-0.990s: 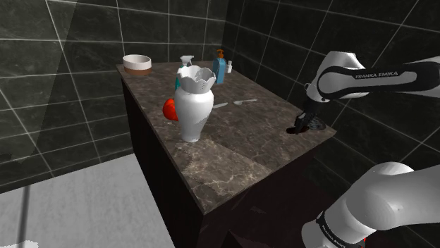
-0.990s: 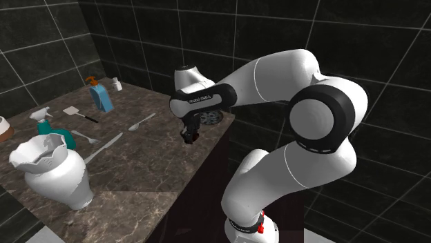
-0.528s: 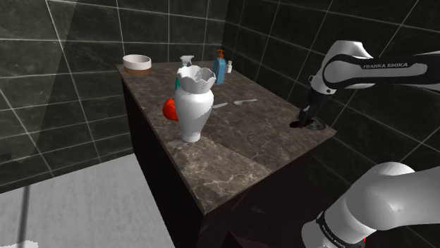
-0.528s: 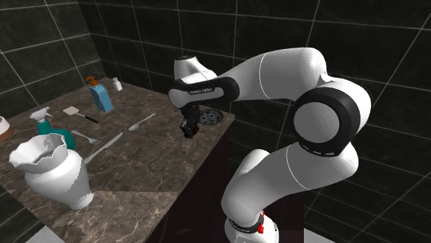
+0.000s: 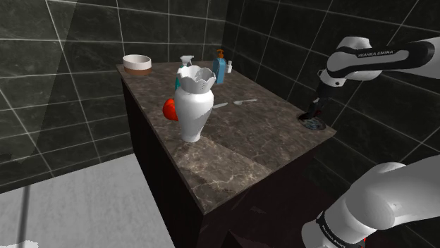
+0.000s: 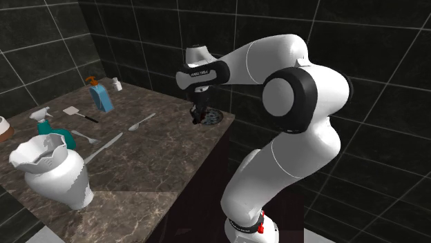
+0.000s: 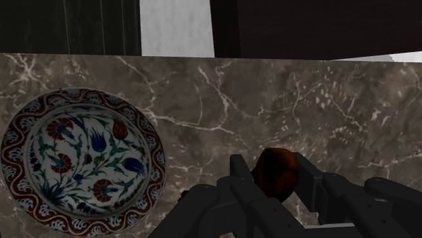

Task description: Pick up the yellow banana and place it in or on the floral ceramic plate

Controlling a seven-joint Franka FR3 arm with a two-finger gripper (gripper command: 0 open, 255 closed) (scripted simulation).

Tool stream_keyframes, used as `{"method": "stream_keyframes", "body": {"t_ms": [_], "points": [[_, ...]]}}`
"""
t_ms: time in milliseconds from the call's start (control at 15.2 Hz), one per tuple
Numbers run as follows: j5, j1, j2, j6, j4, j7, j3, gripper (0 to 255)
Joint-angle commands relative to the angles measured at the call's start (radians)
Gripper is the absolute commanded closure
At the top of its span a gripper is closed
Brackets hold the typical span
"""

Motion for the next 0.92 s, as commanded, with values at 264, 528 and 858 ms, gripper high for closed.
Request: {"method": "stream_keyframes", "body": {"t_ms": [264, 528, 858], "points": [[0.063, 0.01, 0.192, 0.013, 0.182, -0.178, -0.134, 255], [0.158, 0.011, 0.347, 0.003, 0.327, -0.316, -0.217, 255], [0.187, 0.006, 0.388, 0.054, 0.308, -0.344, -0.229, 255]]}}
